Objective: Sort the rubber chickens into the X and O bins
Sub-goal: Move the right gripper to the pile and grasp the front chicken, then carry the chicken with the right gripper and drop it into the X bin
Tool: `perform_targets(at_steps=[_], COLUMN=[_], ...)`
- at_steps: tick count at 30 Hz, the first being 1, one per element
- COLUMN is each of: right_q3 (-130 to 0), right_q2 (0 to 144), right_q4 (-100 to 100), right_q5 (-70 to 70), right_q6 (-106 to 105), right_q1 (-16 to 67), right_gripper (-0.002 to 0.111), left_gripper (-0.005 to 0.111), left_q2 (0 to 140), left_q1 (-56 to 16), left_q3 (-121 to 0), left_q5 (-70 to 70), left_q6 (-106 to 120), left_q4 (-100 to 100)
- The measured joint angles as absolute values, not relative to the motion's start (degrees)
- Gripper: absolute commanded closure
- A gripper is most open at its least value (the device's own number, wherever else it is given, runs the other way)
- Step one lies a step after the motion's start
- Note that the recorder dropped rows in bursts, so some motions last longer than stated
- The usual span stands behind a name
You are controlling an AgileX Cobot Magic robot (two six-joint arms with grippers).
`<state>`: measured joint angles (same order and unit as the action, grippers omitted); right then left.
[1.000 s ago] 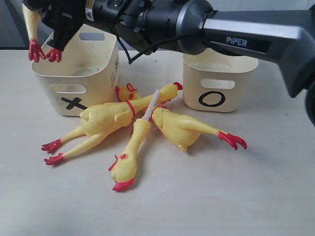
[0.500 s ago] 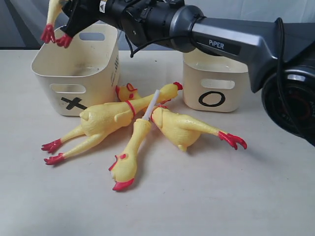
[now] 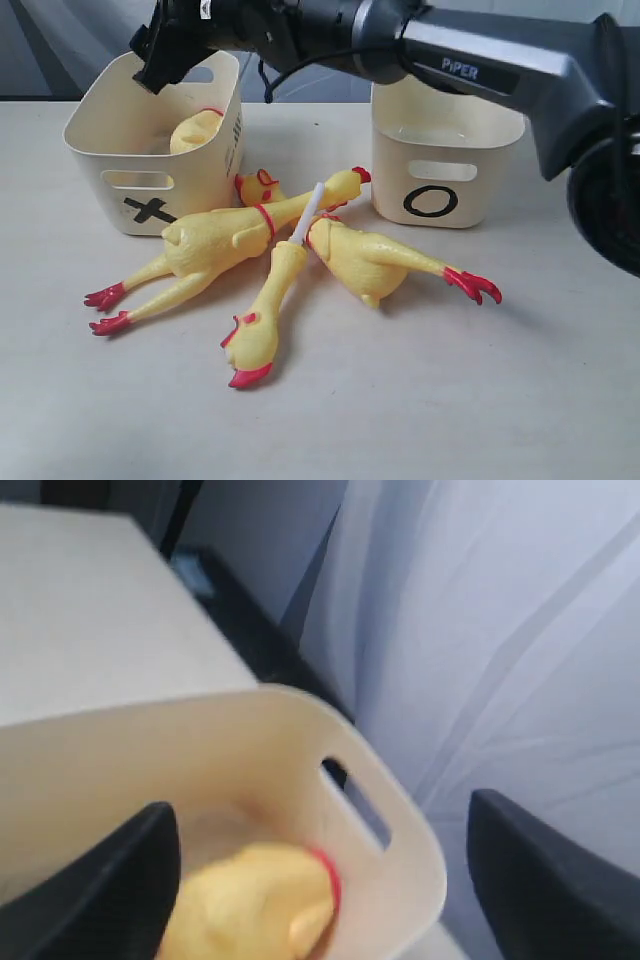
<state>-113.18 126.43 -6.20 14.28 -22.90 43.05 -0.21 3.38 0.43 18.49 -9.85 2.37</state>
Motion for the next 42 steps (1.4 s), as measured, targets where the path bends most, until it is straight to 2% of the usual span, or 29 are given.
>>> perform_targets(at_steps=[8,12,15,19,21,30,35,42], right_q3=[-113.16,-112.82,-111.07,-107.44,-105.3,-89.48,-85.71,-85.47], right_q2=[119.96,119.59,119.33,119.2,119.2,119.1,119.1,119.1], right_q4=[-6.93,-2.07,4.94,13.17,12.92,-4.25,-13.27,-14.76], right_q5=[58.55,68.2,69.37,69.5,69.5,68.53,59.1,47.97], right_q6=[-26.7,-29.47,-33.23,-42.38,-47.13,-64.84,-66.93,-67.24], right_q1=[43.18,43.07,43.07,44.02,45.18,53.27,57.36,61.38], right_gripper=[0.034,0.034,0.036,0.047,0.047,0.047,0.047,0.047], left_gripper=[0.107,0.107,0.107,0.107,0.107,0.107,0.107,0.107], left_q2=[-0.21,-0.21,-0.21,-0.21,-0.21,-0.21,-0.21,-0.21], left_q1=[3.38,3.38,3.38,3.38,3.38,3.38,3.38,3.38], left_q3=[0.43,0.43,0.43,0.43,0.43,0.43,0.43,0.43], left_q5=[18.49,18.49,18.49,18.49,18.49,18.49,18.49,18.49], left_q6=[-9.85,-9.85,-9.85,-9.85,-9.85,-9.85,-9.85,-9.85], left_q4=[2.37,2.37,2.37,2.37,2.37,2.37,2.37,2.37])
